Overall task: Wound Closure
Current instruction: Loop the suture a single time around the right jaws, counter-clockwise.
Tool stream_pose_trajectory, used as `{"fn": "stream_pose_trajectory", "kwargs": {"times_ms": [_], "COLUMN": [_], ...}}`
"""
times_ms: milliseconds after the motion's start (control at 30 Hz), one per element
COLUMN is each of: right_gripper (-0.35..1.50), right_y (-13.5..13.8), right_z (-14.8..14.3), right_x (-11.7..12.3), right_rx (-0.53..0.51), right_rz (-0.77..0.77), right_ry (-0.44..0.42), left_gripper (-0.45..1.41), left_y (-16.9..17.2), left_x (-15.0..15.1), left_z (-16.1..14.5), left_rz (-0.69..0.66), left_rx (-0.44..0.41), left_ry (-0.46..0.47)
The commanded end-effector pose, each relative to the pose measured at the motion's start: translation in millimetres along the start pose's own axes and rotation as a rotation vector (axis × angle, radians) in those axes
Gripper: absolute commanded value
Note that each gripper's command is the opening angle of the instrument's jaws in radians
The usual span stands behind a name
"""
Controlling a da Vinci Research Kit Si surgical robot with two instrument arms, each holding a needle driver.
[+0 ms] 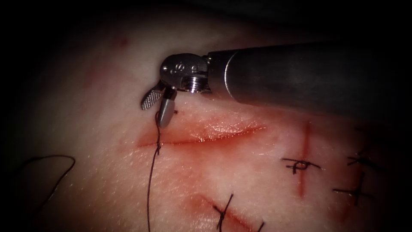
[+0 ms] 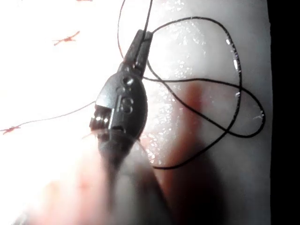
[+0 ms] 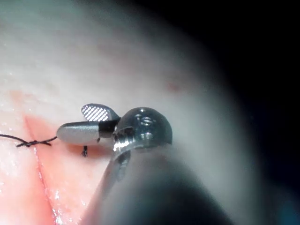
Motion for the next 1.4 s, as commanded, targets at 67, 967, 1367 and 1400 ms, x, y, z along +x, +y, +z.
{"fn": "stream_pose_trajectory", "kwargs": {"times_ms": [67,967,1367,1400], "right_gripper": [1.15,0.58,-0.35,-0.35], "right_y": [1.7,-5.4,-7.3,-7.4], "right_z": [-2.6,-2.3,4.4,4.7], "right_x": [0.8,3.6,1.7,1.6], "right_rx": [-0.045,-0.287,-0.271,-0.267], "right_rz": [-0.024,-0.122,-0.089,-0.081], "right_ry": [0.024,0.387,0.590,0.604], "left_gripper": [-0.45,-0.45,-0.45,-0.45], "left_y": [-1.3,-20.0,-23.8,-24.1], "left_x": [-0.1,2.5,0.8,0.3], "left_z": [-0.7,-10.6,-11.0,-11.0], "left_rz": [0.020,0.332,0.350,0.352], "left_rx": [0.013,0.247,0.310,0.315], "left_ry": [-0.027,-0.266,-0.150,-0.133]}}
